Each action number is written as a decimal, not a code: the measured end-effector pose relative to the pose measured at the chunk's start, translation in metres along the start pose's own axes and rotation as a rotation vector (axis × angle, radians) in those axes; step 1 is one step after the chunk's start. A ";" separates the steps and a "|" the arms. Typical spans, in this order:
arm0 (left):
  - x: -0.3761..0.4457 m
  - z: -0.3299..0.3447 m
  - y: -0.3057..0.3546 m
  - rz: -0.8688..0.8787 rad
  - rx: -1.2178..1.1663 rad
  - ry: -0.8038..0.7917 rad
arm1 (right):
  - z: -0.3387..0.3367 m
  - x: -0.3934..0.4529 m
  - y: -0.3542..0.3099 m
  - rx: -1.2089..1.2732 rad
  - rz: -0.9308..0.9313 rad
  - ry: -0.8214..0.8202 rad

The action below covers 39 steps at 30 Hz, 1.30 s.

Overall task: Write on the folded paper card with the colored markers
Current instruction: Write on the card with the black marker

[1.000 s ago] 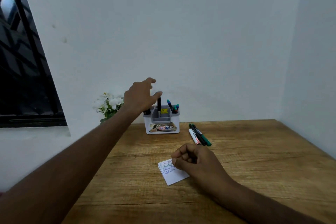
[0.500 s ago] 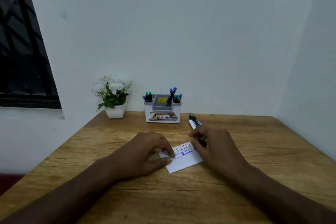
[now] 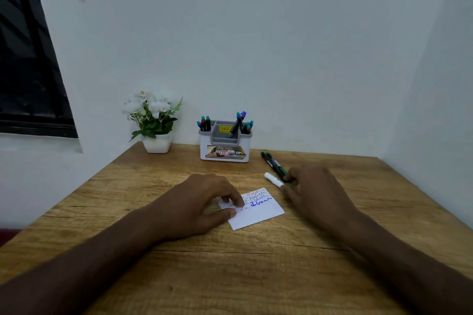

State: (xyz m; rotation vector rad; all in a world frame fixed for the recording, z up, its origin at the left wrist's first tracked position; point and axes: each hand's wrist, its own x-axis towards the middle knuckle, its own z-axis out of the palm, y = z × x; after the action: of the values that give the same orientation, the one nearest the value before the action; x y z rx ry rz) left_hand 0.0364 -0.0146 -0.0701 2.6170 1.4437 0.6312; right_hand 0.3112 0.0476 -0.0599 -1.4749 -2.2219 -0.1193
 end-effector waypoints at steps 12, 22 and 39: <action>-0.003 -0.001 0.020 -0.137 0.155 0.053 | -0.011 -0.004 -0.018 0.768 0.053 0.153; 0.000 0.004 0.042 -0.126 0.369 0.071 | 0.005 -0.021 -0.051 1.510 0.230 -0.138; 0.006 0.000 0.032 -0.189 0.436 -0.043 | 0.007 -0.024 -0.045 1.427 0.048 -0.241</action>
State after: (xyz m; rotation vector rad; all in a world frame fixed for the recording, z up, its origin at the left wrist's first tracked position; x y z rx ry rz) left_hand 0.0641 -0.0271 -0.0596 2.7164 1.9757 0.2582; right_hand 0.2760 0.0109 -0.0681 -0.6777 -1.6130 1.3927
